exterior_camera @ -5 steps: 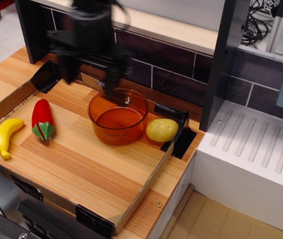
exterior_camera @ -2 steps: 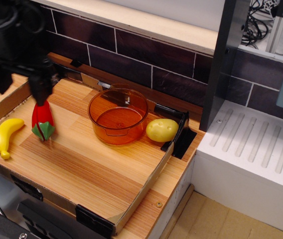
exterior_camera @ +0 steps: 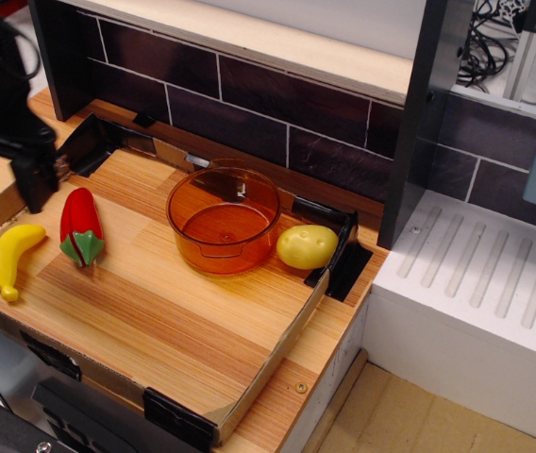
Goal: Put banana in pot
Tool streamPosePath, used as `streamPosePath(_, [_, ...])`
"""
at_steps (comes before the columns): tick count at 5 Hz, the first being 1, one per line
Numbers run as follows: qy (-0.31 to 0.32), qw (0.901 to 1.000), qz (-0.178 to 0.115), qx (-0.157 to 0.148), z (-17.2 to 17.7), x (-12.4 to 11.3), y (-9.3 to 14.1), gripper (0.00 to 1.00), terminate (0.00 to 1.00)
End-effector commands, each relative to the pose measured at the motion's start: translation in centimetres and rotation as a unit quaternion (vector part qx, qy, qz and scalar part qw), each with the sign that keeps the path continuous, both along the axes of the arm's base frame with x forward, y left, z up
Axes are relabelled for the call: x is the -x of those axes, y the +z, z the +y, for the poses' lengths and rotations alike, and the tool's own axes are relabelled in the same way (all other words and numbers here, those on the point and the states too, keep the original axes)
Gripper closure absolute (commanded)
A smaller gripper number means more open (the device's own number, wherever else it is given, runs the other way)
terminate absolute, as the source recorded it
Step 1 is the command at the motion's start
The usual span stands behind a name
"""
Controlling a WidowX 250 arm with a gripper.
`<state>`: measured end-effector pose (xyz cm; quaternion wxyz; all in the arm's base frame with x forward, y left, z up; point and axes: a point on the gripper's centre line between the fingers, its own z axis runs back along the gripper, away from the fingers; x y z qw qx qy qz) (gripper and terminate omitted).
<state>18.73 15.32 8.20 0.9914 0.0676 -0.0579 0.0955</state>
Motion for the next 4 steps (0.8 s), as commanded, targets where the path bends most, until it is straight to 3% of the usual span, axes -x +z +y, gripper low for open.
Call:
streamPosePath(1, [-0.006, 0.9999, 0.005, 0.008, 3.5, 0.3, -1.6, 0.0, 0.0])
streamPosePath(3, [-0.024, 0.9973, 0.025, 0.065, 3.5, 0.3, -4.1, 0.0, 0.0])
streamPosePath(4, [-0.027, 0.9971, 0.026, 0.067, 3.0, 0.3, -4.5, 0.0, 0.0])
